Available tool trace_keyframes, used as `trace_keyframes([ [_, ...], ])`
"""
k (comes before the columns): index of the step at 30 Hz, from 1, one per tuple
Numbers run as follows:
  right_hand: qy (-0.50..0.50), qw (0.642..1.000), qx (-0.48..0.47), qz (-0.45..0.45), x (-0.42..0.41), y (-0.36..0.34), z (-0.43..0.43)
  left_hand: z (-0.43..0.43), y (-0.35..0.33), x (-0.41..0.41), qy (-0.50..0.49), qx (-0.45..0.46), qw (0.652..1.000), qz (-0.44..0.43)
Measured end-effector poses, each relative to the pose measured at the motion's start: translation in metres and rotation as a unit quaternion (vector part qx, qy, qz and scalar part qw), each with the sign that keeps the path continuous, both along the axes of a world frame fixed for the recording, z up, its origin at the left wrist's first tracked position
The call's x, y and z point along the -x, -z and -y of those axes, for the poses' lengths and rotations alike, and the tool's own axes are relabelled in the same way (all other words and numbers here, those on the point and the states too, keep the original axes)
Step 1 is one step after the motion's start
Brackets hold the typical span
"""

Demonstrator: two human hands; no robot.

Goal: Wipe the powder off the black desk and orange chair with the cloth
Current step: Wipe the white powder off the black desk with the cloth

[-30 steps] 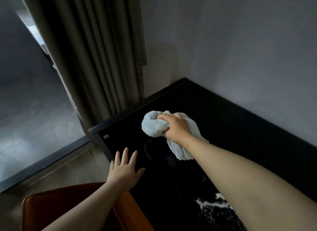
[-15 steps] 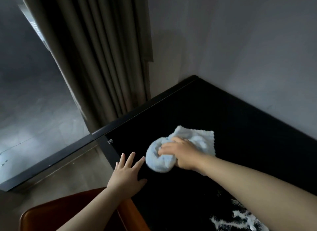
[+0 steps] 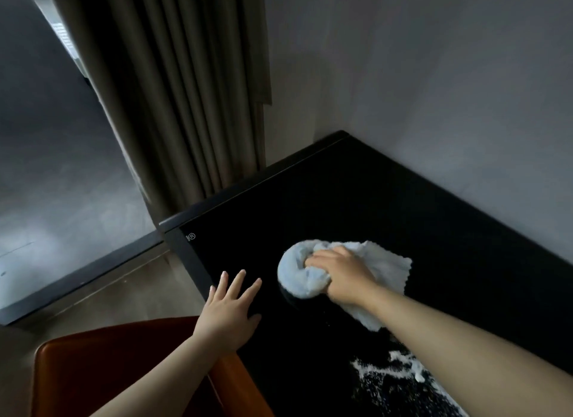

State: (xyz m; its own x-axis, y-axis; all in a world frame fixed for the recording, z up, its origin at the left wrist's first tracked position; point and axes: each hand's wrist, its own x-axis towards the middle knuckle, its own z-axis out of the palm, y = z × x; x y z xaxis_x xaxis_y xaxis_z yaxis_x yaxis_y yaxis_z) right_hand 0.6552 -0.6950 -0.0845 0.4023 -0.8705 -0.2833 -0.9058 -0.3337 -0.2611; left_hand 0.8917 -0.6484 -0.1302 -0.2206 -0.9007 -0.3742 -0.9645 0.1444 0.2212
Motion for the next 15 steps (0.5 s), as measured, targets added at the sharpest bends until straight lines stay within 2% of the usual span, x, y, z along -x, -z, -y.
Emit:
trace_keyframes([
  [2, -0.022, 0.997, -0.063, 0.028, 0.009, -0.008, -0.023, -0.006, -0.005, -0.001, 0.017, -0.016, 1.0, -0.012],
  [4, -0.006, 0.98, -0.194, 0.044, 0.017, -0.021, -0.033, -0.008, -0.012, -0.002, 0.026, -0.047, 0.998, -0.039],
  [6, 0.019, 0.962, -0.255, 0.092, 0.024, -0.035, -0.033, -0.006, -0.019, -0.004, 0.03, -0.078, 0.994, -0.072],
  [7, 0.041, 0.96, -0.243, 0.133, 0.023, -0.041, -0.029, -0.005, -0.021, -0.006, 0.022, -0.084, 0.992, -0.092],
  [9, 0.081, 0.967, -0.154, 0.185, 0.018, -0.048, -0.01, -0.003, -0.024, -0.011, -0.021, -0.06, 0.988, -0.138],
  [13, 0.078, 0.992, 0.025, 0.094, -0.024, -0.038, 0.031, -0.002, -0.029, -0.027, -0.127, 0.075, 0.977, -0.156],
  [15, 0.109, 0.99, 0.049, 0.076, -0.048, -0.024, 0.041, -0.003, -0.032, -0.036, -0.151, 0.107, 0.971, -0.152],
])
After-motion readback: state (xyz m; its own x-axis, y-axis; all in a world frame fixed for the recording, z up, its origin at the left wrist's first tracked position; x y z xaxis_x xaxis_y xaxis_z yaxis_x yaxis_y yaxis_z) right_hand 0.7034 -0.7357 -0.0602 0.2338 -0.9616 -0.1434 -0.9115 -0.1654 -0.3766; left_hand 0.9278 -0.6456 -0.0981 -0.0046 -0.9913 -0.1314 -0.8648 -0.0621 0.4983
